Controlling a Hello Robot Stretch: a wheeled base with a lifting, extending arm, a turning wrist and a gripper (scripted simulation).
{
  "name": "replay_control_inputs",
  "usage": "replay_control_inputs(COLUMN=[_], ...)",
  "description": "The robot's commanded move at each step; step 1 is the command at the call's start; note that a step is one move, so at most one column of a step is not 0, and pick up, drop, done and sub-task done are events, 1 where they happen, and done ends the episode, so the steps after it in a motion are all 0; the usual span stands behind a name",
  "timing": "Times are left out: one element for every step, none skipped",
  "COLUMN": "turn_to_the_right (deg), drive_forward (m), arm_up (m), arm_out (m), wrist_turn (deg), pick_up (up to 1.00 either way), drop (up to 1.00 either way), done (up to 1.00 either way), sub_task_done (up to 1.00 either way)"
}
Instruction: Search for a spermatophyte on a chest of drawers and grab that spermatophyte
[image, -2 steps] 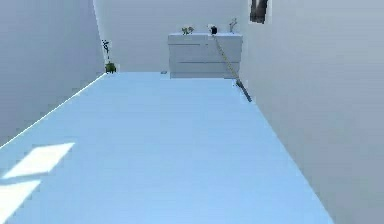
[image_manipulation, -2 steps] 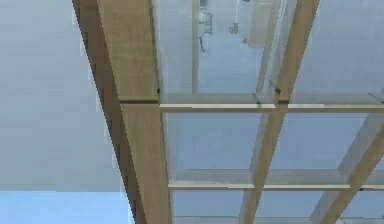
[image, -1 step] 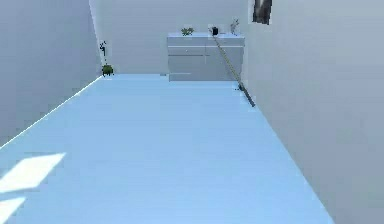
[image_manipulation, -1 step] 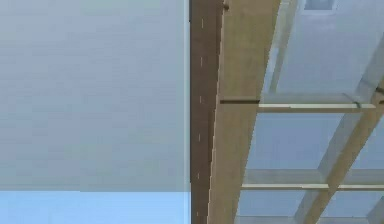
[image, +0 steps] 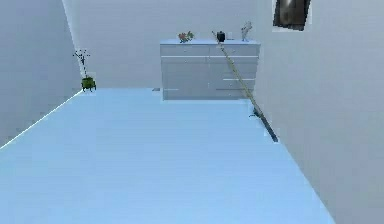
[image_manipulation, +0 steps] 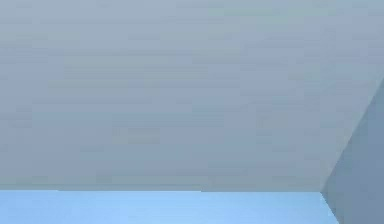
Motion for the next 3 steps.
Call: replay_control_inputs(turn_to_the_right=[0.0,3.0,0.0], drive_forward=[1.0,0.0,1.0], arm_up=[0.0,0.0,0.0], arm_out=[0.0,0.0,0.0], wrist_turn=[0.0,0.0,0.0], pick_up=[0.0,0.0,0.0], drop=[0.0,0.0,0.0], done=[0.0,0.0,0.0], sub_task_done=[0.0,0.0,0.0])
